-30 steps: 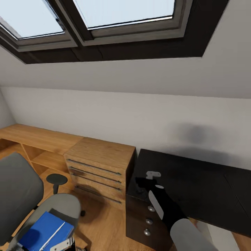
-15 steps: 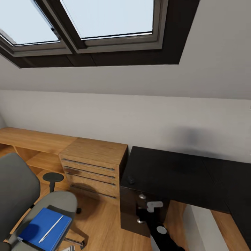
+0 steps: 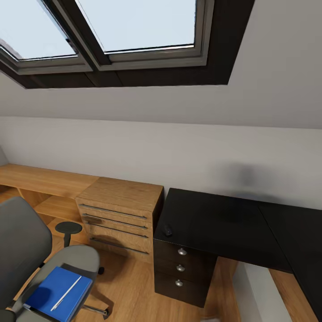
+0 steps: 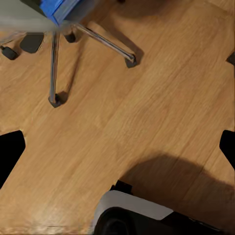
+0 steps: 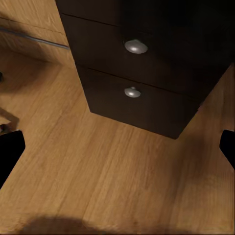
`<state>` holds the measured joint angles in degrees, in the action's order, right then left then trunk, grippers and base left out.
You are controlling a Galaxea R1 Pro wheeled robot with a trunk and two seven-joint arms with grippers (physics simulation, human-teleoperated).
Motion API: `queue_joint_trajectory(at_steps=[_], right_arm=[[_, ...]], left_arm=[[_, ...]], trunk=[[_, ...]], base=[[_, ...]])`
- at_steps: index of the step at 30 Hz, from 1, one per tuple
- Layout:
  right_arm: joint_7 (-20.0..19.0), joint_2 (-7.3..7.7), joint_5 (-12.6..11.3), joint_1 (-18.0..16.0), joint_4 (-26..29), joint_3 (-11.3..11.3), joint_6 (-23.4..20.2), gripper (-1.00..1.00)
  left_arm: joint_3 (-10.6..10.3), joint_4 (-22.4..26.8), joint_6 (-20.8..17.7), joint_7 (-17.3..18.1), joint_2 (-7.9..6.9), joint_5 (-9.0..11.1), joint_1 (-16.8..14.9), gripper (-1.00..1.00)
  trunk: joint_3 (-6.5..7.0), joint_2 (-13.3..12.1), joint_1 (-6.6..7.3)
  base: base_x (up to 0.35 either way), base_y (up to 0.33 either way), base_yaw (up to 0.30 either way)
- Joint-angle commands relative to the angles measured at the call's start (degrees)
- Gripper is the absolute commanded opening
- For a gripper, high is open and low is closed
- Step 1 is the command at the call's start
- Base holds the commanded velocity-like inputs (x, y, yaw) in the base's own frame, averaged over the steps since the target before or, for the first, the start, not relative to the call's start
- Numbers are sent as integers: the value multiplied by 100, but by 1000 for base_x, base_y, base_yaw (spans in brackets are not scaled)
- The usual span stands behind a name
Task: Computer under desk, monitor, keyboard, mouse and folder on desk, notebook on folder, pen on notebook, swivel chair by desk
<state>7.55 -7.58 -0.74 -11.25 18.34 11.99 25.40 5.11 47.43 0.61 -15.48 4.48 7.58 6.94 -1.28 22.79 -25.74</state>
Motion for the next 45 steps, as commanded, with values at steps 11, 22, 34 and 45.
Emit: queue_joint_trajectory(at_steps=[11,22,34,45], right_arm=[[51,159,-23,0,-1131,47,1092,100],[30,304,-22,0,-1277,59,1065,100],[36,336,-31,0,-1298,58,1099,100],[36,336,-39,0,-1299,49,1099,100]], left_arm=[[0,-1246,682,8,62,22,49,100],[43,-1373,576,17,64,50,111,100],[43,-1473,580,19,62,51,115,100],[43,-1477,580,19,62,51,115,100]], trunk=[[-11,13,-4],[-11,13,-4],[-11,13,-4],[-83,13,-4]], base=[[0,0,0],[0,0,0],[0,0,0],[0,0,0]])
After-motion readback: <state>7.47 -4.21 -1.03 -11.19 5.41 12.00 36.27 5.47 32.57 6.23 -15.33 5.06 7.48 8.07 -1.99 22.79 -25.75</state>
